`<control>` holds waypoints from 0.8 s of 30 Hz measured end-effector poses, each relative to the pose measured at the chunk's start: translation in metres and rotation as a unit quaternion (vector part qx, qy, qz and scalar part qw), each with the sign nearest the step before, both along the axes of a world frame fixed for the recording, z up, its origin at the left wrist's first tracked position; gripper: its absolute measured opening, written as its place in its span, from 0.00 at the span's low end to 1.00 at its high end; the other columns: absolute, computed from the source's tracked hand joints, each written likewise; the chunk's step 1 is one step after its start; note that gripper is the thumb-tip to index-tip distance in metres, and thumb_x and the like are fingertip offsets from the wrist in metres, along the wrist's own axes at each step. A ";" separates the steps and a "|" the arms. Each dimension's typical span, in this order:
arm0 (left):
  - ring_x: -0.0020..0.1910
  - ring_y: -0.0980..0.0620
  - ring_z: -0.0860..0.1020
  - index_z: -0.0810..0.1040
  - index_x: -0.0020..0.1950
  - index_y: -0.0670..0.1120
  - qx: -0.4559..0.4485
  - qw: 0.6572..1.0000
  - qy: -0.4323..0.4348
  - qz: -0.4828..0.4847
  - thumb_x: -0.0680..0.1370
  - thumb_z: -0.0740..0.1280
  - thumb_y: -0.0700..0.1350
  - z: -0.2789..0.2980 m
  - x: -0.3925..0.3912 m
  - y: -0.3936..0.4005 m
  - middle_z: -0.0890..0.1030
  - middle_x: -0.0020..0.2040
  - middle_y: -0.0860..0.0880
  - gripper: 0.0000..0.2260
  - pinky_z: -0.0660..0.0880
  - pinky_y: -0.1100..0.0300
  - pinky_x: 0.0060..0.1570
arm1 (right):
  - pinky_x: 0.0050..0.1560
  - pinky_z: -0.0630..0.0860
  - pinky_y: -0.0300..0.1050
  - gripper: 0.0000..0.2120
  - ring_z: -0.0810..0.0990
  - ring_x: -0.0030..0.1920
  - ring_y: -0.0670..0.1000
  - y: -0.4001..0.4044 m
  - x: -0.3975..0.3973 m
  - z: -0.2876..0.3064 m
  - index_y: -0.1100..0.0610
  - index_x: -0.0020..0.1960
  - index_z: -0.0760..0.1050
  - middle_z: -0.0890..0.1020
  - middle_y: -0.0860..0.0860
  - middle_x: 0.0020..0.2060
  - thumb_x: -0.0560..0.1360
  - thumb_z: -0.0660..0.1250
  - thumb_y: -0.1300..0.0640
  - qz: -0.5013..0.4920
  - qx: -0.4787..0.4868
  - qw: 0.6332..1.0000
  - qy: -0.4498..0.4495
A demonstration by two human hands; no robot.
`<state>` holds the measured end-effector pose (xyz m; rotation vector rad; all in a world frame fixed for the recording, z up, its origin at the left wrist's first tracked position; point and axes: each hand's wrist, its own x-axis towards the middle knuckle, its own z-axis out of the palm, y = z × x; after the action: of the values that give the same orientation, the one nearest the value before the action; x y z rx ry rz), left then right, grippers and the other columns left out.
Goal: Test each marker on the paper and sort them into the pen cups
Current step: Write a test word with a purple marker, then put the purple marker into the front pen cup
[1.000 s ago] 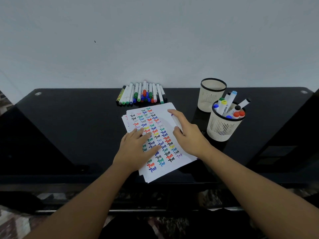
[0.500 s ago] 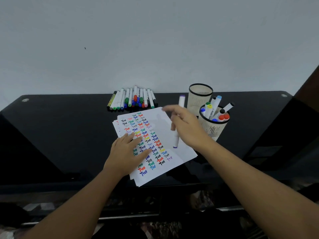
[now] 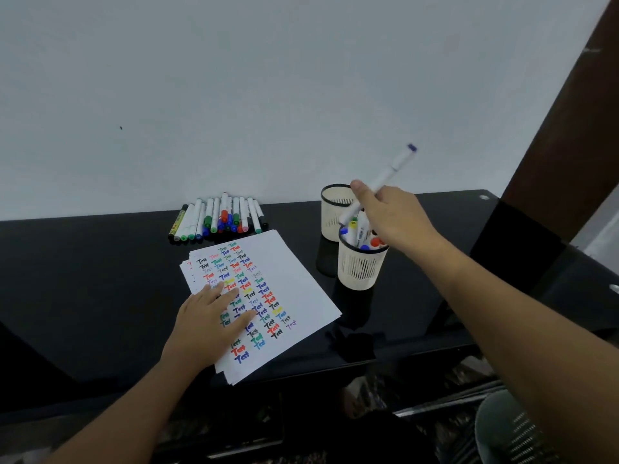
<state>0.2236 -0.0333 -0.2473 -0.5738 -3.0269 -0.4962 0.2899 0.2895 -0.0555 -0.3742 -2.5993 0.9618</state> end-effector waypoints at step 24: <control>0.81 0.49 0.56 0.66 0.79 0.56 0.005 1.000 0.008 0.003 0.69 0.44 0.81 -0.002 -0.003 -0.003 0.62 0.81 0.51 0.47 0.54 0.45 0.79 | 0.36 0.73 0.42 0.10 0.80 0.41 0.45 0.026 -0.012 -0.033 0.50 0.52 0.78 0.79 0.43 0.38 0.79 0.70 0.44 -0.007 0.118 0.992 -0.034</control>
<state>0.2210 -0.0360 -0.2498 -0.5637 -3.0084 -0.5042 0.2779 0.3157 -0.0888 -0.3684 -2.7295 0.6370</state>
